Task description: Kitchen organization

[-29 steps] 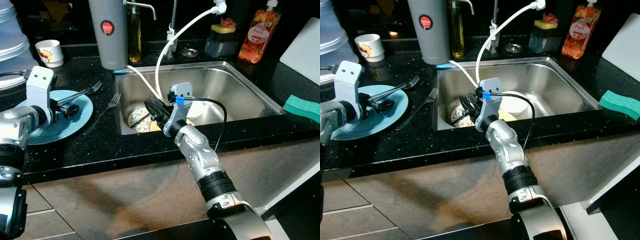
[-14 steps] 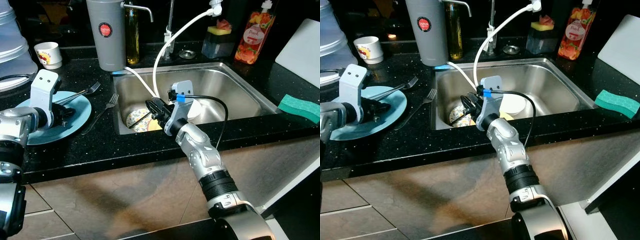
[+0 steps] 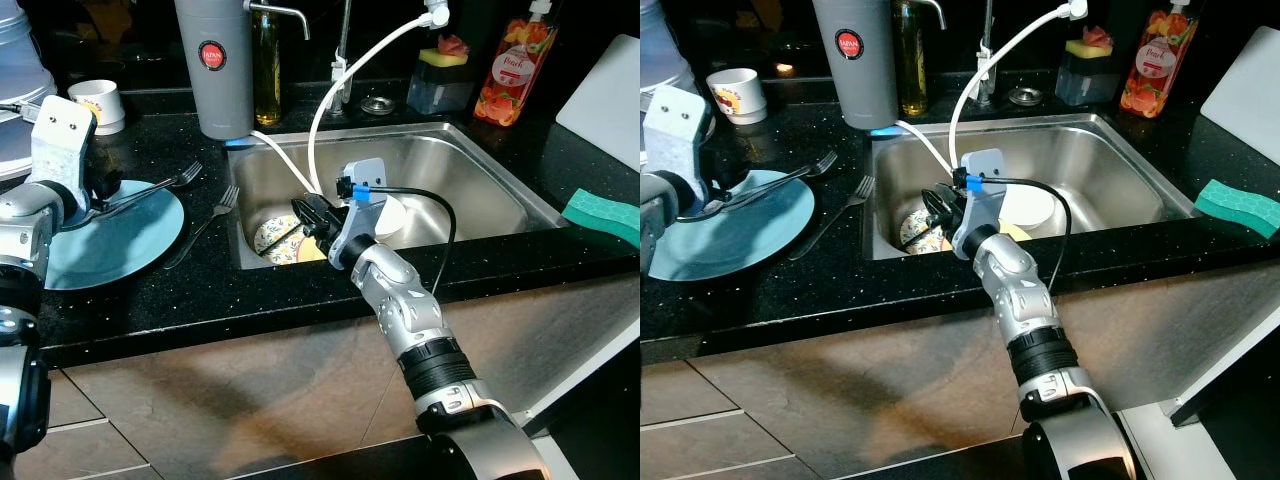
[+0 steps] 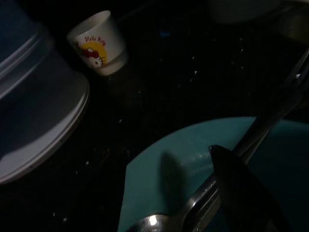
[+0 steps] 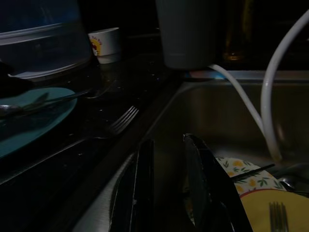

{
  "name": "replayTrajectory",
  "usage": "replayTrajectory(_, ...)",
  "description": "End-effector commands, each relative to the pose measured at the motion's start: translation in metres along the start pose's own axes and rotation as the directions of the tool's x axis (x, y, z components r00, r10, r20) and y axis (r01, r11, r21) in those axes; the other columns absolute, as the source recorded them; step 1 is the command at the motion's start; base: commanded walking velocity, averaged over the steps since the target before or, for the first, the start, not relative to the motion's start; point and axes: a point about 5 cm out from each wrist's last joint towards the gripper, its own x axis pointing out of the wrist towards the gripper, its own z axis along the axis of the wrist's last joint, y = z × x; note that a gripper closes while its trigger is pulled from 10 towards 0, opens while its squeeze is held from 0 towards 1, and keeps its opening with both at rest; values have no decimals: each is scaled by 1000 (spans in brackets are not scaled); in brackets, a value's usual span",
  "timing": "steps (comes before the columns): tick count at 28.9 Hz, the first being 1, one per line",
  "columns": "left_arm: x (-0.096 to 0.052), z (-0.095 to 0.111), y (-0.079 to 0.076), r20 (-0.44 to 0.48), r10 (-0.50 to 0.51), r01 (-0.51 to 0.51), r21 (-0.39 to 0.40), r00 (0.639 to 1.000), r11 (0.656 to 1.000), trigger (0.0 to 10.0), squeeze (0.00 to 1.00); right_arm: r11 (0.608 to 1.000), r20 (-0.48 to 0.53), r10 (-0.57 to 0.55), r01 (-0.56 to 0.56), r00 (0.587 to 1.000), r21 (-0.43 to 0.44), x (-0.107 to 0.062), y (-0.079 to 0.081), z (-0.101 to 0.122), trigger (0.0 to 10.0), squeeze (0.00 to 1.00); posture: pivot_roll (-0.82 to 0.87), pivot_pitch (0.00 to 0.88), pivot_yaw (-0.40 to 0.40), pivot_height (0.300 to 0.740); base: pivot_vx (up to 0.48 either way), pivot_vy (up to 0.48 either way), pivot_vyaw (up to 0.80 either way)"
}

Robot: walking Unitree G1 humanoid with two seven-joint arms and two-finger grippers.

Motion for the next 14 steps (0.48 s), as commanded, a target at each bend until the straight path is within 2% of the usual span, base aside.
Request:
replayTrajectory(1,-3,-3,11,-32,32,-31,19,999,999,10000,843,1000,-1,6,-6,1000,9,-1,2,-1,10000,0,16,155,-30,740,0,0,0)
replayTrajectory(2,-4,-7,11,-53,36,-35,17,998,999,10000,0,1000,-2,7,-7,1000,9,-2,2,-1,10000,0,16,156,-30,740,0,0,0)
replayTrajectory(5,-5,-18,11,-119,37,-36,9,992,999,10000,0,1000,-3,10,-10,1000,7,-2,3,-1,10000,0,16,158,-32,740,0,0,0)
replayTrajectory(9,-6,-34,6,-227,-35,37,5,973,999,10000,0,1000,-4,16,-16,1000,0,-1,2,0,10000,0,16,158,-33,740,0,0,0)
replayTrajectory(14,-7,-40,0,-279,-116,117,-13,953,993,10000,0,1000,-5,19,-19,1000,-3,-1,2,1,10000,0,16,158,-35,740,0,0,0)
